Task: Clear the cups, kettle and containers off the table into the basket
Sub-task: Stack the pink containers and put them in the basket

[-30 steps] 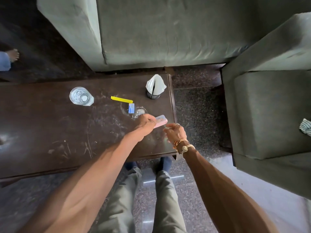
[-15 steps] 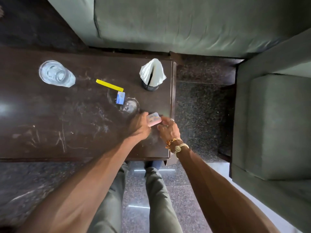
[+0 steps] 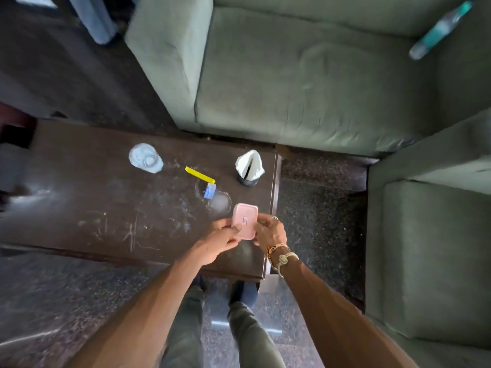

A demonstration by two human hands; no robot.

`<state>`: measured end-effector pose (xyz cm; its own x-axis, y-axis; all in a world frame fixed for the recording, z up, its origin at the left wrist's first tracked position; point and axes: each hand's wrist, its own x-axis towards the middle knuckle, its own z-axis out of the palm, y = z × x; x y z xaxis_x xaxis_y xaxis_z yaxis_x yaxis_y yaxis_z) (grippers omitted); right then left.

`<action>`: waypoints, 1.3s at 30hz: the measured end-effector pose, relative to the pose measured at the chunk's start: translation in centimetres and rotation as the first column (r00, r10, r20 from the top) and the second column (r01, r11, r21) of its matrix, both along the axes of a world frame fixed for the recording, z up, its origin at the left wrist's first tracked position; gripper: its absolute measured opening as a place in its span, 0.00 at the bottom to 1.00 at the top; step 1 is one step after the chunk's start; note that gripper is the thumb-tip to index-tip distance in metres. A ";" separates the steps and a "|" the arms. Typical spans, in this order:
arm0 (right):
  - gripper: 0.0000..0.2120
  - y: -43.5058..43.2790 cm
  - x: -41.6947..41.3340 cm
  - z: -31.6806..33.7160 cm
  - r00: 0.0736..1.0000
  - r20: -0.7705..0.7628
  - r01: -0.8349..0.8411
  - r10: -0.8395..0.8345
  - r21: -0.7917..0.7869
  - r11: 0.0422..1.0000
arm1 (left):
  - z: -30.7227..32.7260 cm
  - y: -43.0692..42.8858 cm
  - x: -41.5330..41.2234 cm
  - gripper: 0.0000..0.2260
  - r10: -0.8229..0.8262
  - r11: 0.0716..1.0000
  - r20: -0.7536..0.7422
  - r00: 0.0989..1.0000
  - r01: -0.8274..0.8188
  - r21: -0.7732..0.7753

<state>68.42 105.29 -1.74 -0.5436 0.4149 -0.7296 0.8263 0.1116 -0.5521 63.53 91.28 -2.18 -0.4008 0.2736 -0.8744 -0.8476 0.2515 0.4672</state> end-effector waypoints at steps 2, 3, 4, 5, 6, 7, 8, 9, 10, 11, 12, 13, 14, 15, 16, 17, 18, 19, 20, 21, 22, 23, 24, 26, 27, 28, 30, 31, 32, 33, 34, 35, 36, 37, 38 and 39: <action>0.11 -0.3 -0.6 2.4 0.998 -0.027 -0.048 0.048 0.016 0.999 | 3.0 -0.7 0.2 0.15 0.043 0.999 -0.026 0.999 -0.042 0.008; 0.11 -0.5 -1.0 3.6 0.997 -0.041 -0.069 0.070 0.015 0.998 | 4.6 -1.0 0.4 0.14 0.072 0.997 -0.046 0.996 -0.072 0.002; 0.10 -0.7 -1.4 4.4 0.994 -0.061 -0.092 0.093 0.017 0.996 | 6.2 -1.4 0.4 0.14 0.105 0.994 -0.075 0.992 -0.105 -0.005; 0.11 -0.9 -2.0 5.0 0.989 -0.089 -0.115 0.117 0.021 0.993 | 7.7 -1.8 0.4 0.14 0.136 0.990 -0.113 0.984 -0.138 -0.017; 0.13 -1.3 -2.6 6.1 0.982 -0.118 -0.146 0.149 0.033 0.989 | 9.1 -2.3 0.2 0.14 0.162 0.985 -0.161 0.974 -0.168 -0.026; 0.15 -1.9 -3.3 7.8 0.974 -0.139 -0.176 0.181 0.048 0.983 | 10.4 -2.8 0.0 0.14 0.187 0.980 -0.212 0.959 -0.199 -0.032; 0.14 -2.7 -3.9 9.7 0.965 -0.166 -0.196 0.203 0.057 0.979 | 11.7 -3.5 -0.2 0.15 0.219 0.972 -0.262 0.940 -0.235 -0.030; 0.12 -3.6 -4.6 11.4 0.955 -0.189 -0.219 0.227 0.066 0.974 | 13.0 -4.4 -0.3 0.14 0.252 0.962 -0.307 0.918 -0.273 -0.027; 0.11 -4.5 -5.1 12.9 0.943 -0.216 -0.245 0.255 0.074 0.967 | 14.3 -5.4 -0.5 0.13 0.283 0.951 -0.348 0.894 -0.309 -0.020; 0.11 -5.6 -5.6 14.1 0.929 -0.237 -0.273 0.285 0.085 0.958 | 15.5 -6.5 -0.5 0.11 0.310 0.940 -0.379 0.872 -0.341 -0.014; 0.12 -6.7 -6.1 15.0 0.914 -0.256 -0.299 0.314 0.097 0.949 | 16.7 -7.6 -0.5 0.10 0.336 0.929 -0.405 0.850 -0.371 -0.007; 0.12 -7.9 -6.4 16.0 0.900 -0.265 -0.328 0.346 0.111 0.938 | 17.8 -8.9 -0.4 0.09 0.361 0.916 -0.426 0.829 -0.401 -0.004; 0.13 -9.3 -6.7 16.7 0.884 -0.268 -0.361 0.384 0.135 0.923 | 18.7 -10.3 -0.3 0.09 0.385 0.901 -0.447 0.807 -0.433 -0.006; 0.13 -10.8 -6.9 17.2 0.866 -0.263 -0.394 0.424 0.161 0.905 | 19.4 -11.8 0.0 0.08 0.404 0.886 -0.465 0.788 -0.463 -0.015; 0.14 -12.4 -6.9 17.8 0.850 -0.255 -0.426 0.461 0.184 0.886 | 19.9 -13.4 0.3 0.08 0.421 0.871 -0.474 0.773 -0.490 -0.025; 0.13 -14.2 -6.8 18.4 0.837 -0.253 -0.448 0.486 0.194 0.873 | 20.3 -15.1 0.7 0.08 0.438 0.858 -0.473 0.765 -0.512 -0.035; 0.13 -16.0 -6.7 18.7 0.825 -0.251 -0.470 0.506 0.192 0.861 | 20.3 -16.9 1.1 0.08 0.457 0.844 -0.469 0.756 -0.535 -0.039; 0.13 -17.9 -6.4 18.9 0.811 -0.244 -0.498 0.532 0.190 0.846 | 20.4 -18.7 1.7 0.08 0.478 0.829 -0.459 0.748 -0.557 -0.045; 0.14 -20.0 -6.1 18.8 0.793 -0.242 -0.526 0.559 0.189 0.829 | 20.5 -20.7 2.4 0.09 0.500 0.814 -0.448 0.741 -0.579 -0.050; 0.15 -22.0 -5.6 18.9 0.774 -0.244 -0.552 0.584 0.189 0.812 | 20.4 -22.5 3.1 0.09 0.525 0.795 -0.436 0.731 -0.604 -0.054; 0.16 -24.0 -5.2 18.6 0.759 -0.241 -0.577 0.605 0.184 0.796 | 20.4 -24.3 3.9 0.09 0.560 0.771 -0.421 0.713 -0.635 -0.050; 0.16 -26.0 -4.6 18.4 0.755 -0.234 -0.588 0.613 0.175 0.790 | 20.5 -26.1 4.8 0.09 0.589 0.749 -0.412 0.695 -0.661 -0.044; 0.15 -27.9 -4.0 18.6 0.758 -0.233 -0.587 0.609 0.161 0.793 | 20.8 -27.9 5.5 0.09 0.609 0.732 -0.408 0.680 -0.680 -0.040; 0.14 -31.8 -2.8 19.5 0.755 -0.233 -0.596 0.613 0.146 0.789 | 21.4 -31.3 7.0 0.08 0.633 0.706 -0.405 0.659 -0.707 -0.048; 0.14 -33.5 -2.5 19.9 0.739 -0.232 -0.616 0.632 0.146 0.774 | 21.7 -33.0 7.5 0.08 0.642 0.694 -0.408 0.649 -0.718 -0.050; 0.15 -35.2 -2.4 20.2 0.719 -0.233 -0.638 0.654 0.150 0.755 | 22.0 -34.7 7.9 0.09 0.654 0.678 -0.413 0.634 -0.733 -0.051; 0.16 -38.4 -2.6 20.9 0.676 -0.244 -0.676 0.695 0.170 0.717 | 22.8 -37.8 8.1 0.11 0.686 0.641 -0.414 0.598 -0.766 -0.043; 0.16 -40.0 -2.8 21.3 0.653 -0.252 -0.693 0.715 0.184 0.697 | 23.1 -39.3 8.0 0.11 0.708 0.619 -0.411 0.575 -0.785 -0.033; 0.16 -41.4 -3.1 21.8 0.632 -0.259 -0.706 0.731 0.197 0.680 | 23.5 -40.6 7.9 0.09 0.731 0.596 -0.404 0.550 -0.803 -0.015; 0.16 -42.8 -3.4 22.1 0.614 -0.268 -0.715 0.742 0.209 0.667 | 24.0 -41.8 7.7 0.09 0.753 0.573 -0.399 0.523 -0.819 0.008; 0.16 -44.1 -3.8 22.3 0.599 -0.277 -0.723 0.752 0.217 0.656 | 24.3 -42.9 7.6 0.09 0.768 0.557 -0.397 0.503 -0.830 0.025; 0.16 -45.3 -4.2 22.3 0.584 -0.282 -0.732 0.761 0.222 0.644 | 24.4 -44.0 7.4 0.10 0.779 0.542 -0.396 0.486 -0.840 0.036; 0.16 -46.4 -4.6 22.1 0.573 -0.287 -0.738 0.767 0.225 0.636 | 24.4 -45.0 7.3 0.10 0.791 0.524 -0.394 0.468 -0.851 0.042; 0.17 -47.5 -5.1 21.8 0.564 -0.294 -0.744 0.772 0.225 0.629 | 24.2 -46.0 7.2 0.10 0.805 0.505 -0.387 0.450 -0.862 0.047; 0.17 -48.5 -5.5 21.4 0.557 -0.289 -0.751 0.779 0.227 0.621 | 23.9 -47.0 7.0 0.10 0.814 0.489 -0.382 0.437 -0.871 0.044; 0.18 -49.5 -5.9 20.9 0.547 -0.280 -0.762 0.789 0.224 0.607 | 23.6 -47.8 6.7 0.10 0.825 0.474 -0.369 0.427 -0.879 0.043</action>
